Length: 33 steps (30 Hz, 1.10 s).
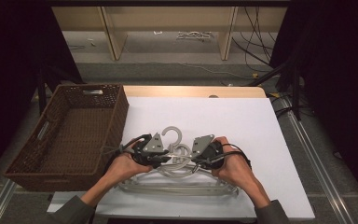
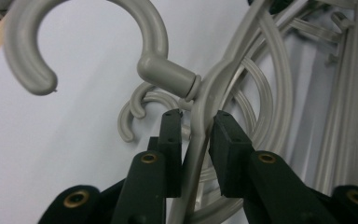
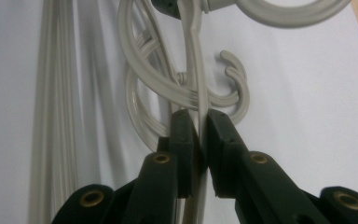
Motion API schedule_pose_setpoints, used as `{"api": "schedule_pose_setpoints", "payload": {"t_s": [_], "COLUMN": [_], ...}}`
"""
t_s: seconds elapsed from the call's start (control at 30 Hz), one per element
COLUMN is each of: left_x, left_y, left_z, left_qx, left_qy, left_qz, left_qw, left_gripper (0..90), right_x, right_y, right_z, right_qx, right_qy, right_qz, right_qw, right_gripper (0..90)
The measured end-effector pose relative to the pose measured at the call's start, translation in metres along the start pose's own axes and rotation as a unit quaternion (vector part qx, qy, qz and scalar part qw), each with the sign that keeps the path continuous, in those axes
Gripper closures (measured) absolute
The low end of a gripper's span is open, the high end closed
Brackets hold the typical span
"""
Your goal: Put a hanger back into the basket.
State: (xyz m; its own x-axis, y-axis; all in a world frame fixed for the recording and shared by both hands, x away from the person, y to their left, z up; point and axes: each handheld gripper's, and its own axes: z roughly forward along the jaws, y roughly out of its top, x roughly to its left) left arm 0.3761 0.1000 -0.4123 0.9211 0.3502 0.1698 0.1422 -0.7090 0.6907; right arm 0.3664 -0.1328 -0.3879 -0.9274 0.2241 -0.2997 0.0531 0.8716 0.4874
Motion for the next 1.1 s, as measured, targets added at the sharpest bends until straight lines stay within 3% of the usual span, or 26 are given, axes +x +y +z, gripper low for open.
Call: {"api": "schedule_pose_setpoints", "payload": {"t_s": [0.03, 0.07, 0.1, 0.17, 0.23, 0.3, 0.4, 0.5, 0.6, 0.87, 1.0, 1.1], "left_x": [-0.002, -0.004, -0.004, -0.009, -0.007, -0.004, 0.003, 0.011, 0.018, 0.036, 0.038, 0.038], "left_y": [0.005, 0.007, 0.007, 0.014, 0.016, 0.017, 0.016, 0.013, 0.011, 0.013, 0.02, 0.03], "left_z": [-0.008, -0.011, -0.011, -0.022, -0.028, -0.033, -0.041, -0.046, -0.051, -0.063, -0.067, -0.07], "left_qx": [0.003, 0.002, 0.002, -0.007, -0.006, -0.016, -0.029, -0.034, -0.037, -0.06, -0.069, -0.079], "left_qy": [-0.003, -0.005, -0.005, -0.003, 0.007, 0.008, 0.021, 0.03, 0.037, 0.047, 0.05, 0.048], "left_qz": [0.019, 0.025, 0.025, 0.028, 0.031, 0.017, 0.008, -0.01, -0.021, -0.058, -0.058, -0.064], "left_qw": [0.9998, 0.9997, 0.9997, 0.9996, 0.9995, 0.9997, 0.9993, 0.9989, 0.9984, 0.9954, 0.9947, 0.9937], "left_gripper": [77.9, 79.1, 80.4, 81.2, 81.2, 81.2, 81.1, 81.1, 81.0, 80.9, 80.9, 80.7], "right_x": [-0.001, -0.002, -0.002, -0.006, -0.007, -0.01, -0.012, -0.013, -0.011, -0.007, -0.003, 0.001], "right_y": [0.0, 0.0, 0.0, -0.001, -0.002, -0.001, 0.001, 0.004, 0.007, 0.009, 0.007, 0.005], "right_z": [-0.002, -0.004, -0.004, -0.011, -0.017, -0.024, -0.037, -0.044, -0.047, -0.053, -0.055, -0.056], "right_qx": [-0.007, -0.01, -0.01, -0.017, -0.041, -0.087, -0.112, -0.154, -0.164, -0.176, -0.174, -0.181], "right_qy": [0.002, -0.003, -0.003, -0.012, -0.013, -0.029, -0.046, -0.062, -0.075, -0.073, -0.075, -0.072], "right_qz": [0.005, 0.008, 0.008, 0.034, 0.061, 0.095, 0.106, 0.128, 0.126, 0.136, 0.138, 0.144], "right_qw": [1.0, 0.9999, 0.9999, 0.9992, 0.9972, 0.9913, 0.987, 0.9778, 0.9755, 0.9721, 0.9721, 0.9702], "right_gripper": [80.1, 78.6, 78.6, 72.1, 60.6, 52.3, 45.9, 44.6, 42.9, 38.6, 36.7, 34.8]}}
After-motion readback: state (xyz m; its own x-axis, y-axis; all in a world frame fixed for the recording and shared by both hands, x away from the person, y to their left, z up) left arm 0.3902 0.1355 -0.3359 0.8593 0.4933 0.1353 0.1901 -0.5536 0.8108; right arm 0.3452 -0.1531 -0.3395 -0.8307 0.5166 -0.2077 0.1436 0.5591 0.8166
